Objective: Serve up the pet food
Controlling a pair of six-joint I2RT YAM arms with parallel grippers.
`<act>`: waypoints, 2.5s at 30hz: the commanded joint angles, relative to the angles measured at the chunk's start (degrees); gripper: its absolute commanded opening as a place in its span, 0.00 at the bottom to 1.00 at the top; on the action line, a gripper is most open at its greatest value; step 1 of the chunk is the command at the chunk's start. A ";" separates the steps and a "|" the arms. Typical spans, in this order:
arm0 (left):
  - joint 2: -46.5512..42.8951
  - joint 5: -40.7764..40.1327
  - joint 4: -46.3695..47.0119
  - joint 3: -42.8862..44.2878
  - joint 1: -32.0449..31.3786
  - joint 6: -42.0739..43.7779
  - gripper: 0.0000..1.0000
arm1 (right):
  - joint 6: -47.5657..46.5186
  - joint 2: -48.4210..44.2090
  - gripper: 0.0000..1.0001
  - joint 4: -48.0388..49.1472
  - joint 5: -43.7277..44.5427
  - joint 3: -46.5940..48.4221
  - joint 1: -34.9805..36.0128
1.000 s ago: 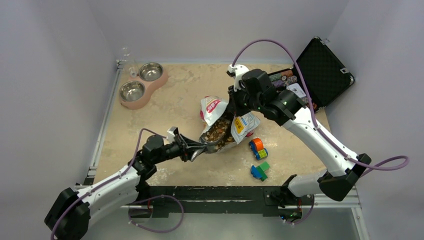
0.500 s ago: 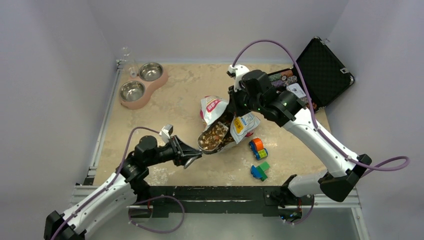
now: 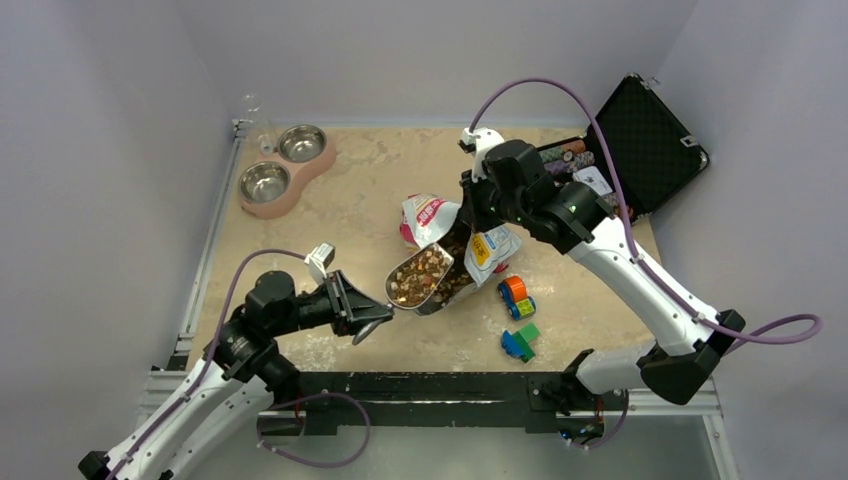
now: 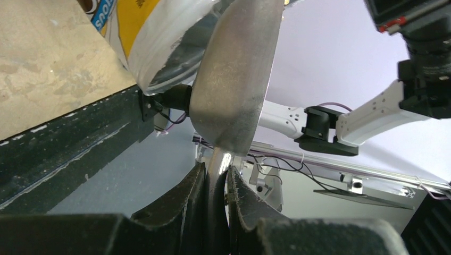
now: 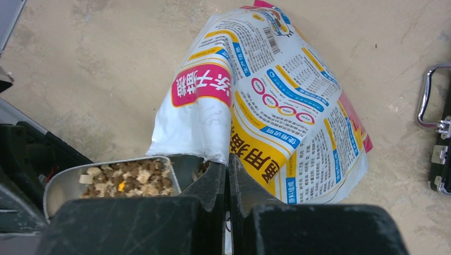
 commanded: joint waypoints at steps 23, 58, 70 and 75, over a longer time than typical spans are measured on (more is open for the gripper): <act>21.02 1.57 5.20 31.95 13.86 -3.35 0.00 | 1.23 -10.42 0.00 1.42 4.29 -5.05 -0.73; 71.52 12.82 6.28 53.60 54.11 8.93 0.00 | -0.38 -1.87 0.00 5.73 -7.84 4.35 -0.73; 77.82 9.93 7.00 54.31 54.13 2.61 0.00 | -1.55 -1.86 0.00 5.73 -6.06 3.99 -0.70; 80.18 8.39 2.36 56.95 54.08 0.86 0.00 | -1.73 -1.26 0.00 5.85 -6.01 4.35 -0.81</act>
